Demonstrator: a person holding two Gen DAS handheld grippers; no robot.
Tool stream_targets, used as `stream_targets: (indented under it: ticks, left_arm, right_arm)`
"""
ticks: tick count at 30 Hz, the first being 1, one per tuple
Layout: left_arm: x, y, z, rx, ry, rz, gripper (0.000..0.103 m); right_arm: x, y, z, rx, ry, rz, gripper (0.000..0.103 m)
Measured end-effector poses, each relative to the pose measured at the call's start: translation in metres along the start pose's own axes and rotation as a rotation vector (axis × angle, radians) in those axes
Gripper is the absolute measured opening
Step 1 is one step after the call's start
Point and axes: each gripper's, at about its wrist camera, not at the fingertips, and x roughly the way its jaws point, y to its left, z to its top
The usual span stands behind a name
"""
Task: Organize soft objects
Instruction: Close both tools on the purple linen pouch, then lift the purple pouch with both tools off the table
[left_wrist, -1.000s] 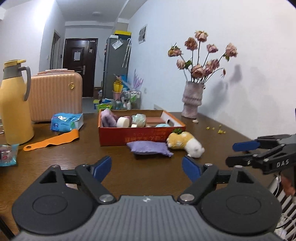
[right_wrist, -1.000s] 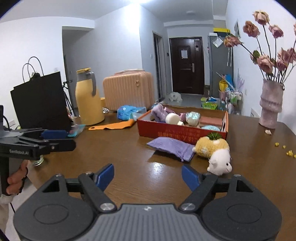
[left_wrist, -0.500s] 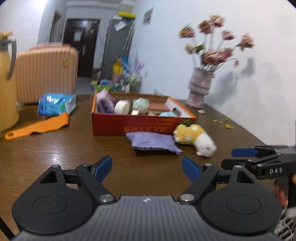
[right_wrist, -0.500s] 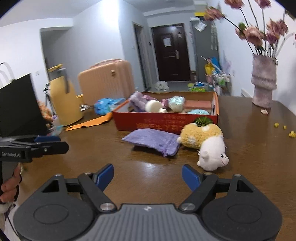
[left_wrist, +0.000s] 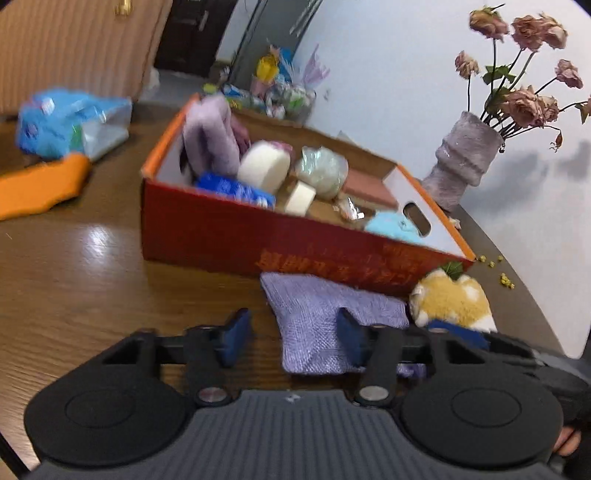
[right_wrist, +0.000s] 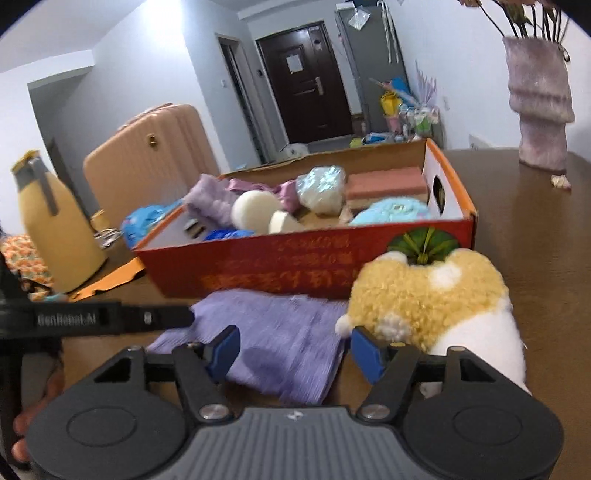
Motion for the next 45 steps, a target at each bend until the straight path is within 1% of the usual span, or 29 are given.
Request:
stream_targets:
  ticks: [2,3,6,8,13,14,16,17,18,21,22,24,25,27,31,32,33,35,36,37,38,39,41,44,45]
  left_arm:
    - [0.005,0.006,-0.005,-0.015,0.030,-0.065,0.030]
    - [0.008,0.008,-0.006,-0.018,0.053,-0.074,0.022]
    - [0.009,0.010,-0.011,-0.016,0.060,-0.066,0.019]
    - [0.008,0.008,-0.013,-0.009,0.068,-0.070,0.018]
    - [0.009,0.003,-0.015,0.020,0.064,-0.065,0.015]
    - [0.010,0.003,-0.015,0.021,0.064,-0.064,0.015]
    - [0.010,0.002,-0.014,0.023,0.068,-0.068,0.012]
    - [0.010,0.001,-0.015,0.029,0.070,-0.069,0.011]
    - [0.010,-0.001,-0.015,0.036,0.073,-0.071,0.009]
    - [0.009,-0.008,-0.017,0.056,0.070,-0.054,0.008]
    - [0.006,-0.009,-0.019,0.047,0.077,-0.054,0.008]
    - [-0.010,-0.015,-0.030,0.041,0.077,-0.075,0.008]
    - [-0.022,-0.019,-0.038,0.055,0.064,-0.079,0.008]
    - [-0.046,-0.026,-0.062,0.084,0.046,-0.060,0.008]
    - [-0.091,-0.024,-0.114,0.033,0.076,-0.102,0.008]
    - [-0.101,-0.023,-0.124,0.030,0.074,-0.101,0.008]
    - [-0.109,-0.023,-0.131,0.023,0.070,-0.088,0.008]
    - [-0.118,-0.022,-0.136,0.018,0.064,-0.074,0.008]
    - [-0.121,-0.023,-0.137,0.024,0.057,-0.071,0.008]
    - [-0.122,-0.023,-0.136,0.030,0.048,-0.059,0.008]
    - [-0.122,-0.023,-0.135,0.035,0.042,-0.045,0.008]
    - [-0.122,-0.023,-0.134,0.038,0.036,-0.037,0.008]
    - [-0.121,-0.022,-0.133,0.037,0.031,-0.032,0.008]
    - [-0.118,-0.021,-0.132,0.044,0.029,-0.015,0.008]
    - [-0.118,-0.020,-0.131,0.049,0.028,-0.011,0.009]
  right_arm:
    - [0.011,0.004,0.002,-0.042,-0.008,-0.024,0.066]
    - [0.017,0.006,0.002,-0.064,-0.001,-0.036,0.066]
    - [0.028,0.011,-0.001,-0.115,0.010,-0.058,0.066]
    - [0.031,0.012,-0.004,-0.136,0.022,-0.065,0.064]
    - [0.032,0.012,-0.008,-0.171,0.022,-0.093,0.065]
    - [0.032,0.013,-0.009,-0.179,0.024,-0.098,0.063]
    - [0.031,0.017,-0.010,-0.207,0.026,-0.105,0.054]
    - [0.029,0.017,-0.011,-0.210,0.023,-0.095,0.044]
    - [0.028,0.019,-0.012,-0.216,0.021,-0.093,0.037]
    - [0.026,0.023,-0.014,-0.234,0.020,-0.086,0.027]
    - [0.023,0.024,-0.015,-0.236,0.024,-0.081,0.024]
    - [0.006,0.029,-0.021,-0.240,0.022,-0.049,0.006]
    - [-0.008,0.033,-0.029,-0.243,0.020,-0.012,0.006]
    - [-0.036,0.038,-0.051,-0.235,0.032,0.035,0.006]
    - [-0.094,0.041,-0.099,-0.166,0.072,0.135,0.007]
    - [-0.108,0.042,-0.107,-0.157,0.079,0.161,0.009]
    - [-0.123,0.043,-0.111,-0.144,0.068,0.183,0.013]
    - [-0.141,0.043,-0.112,-0.111,0.030,0.197,0.016]
    - [-0.146,0.042,-0.109,-0.105,-0.011,0.183,0.028]
    - [-0.148,0.041,-0.107,-0.104,-0.048,0.152,0.035]
    - [-0.145,0.041,-0.103,-0.107,-0.060,0.129,0.049]
    - [-0.139,0.039,-0.100,-0.106,-0.066,0.115,0.052]
    - [-0.124,0.032,-0.092,-0.079,-0.079,0.114,0.052]
    - [-0.095,0.019,-0.075,0.005,-0.059,0.126,0.052]
    - [-0.088,0.018,-0.072,0.014,-0.058,0.123,0.052]
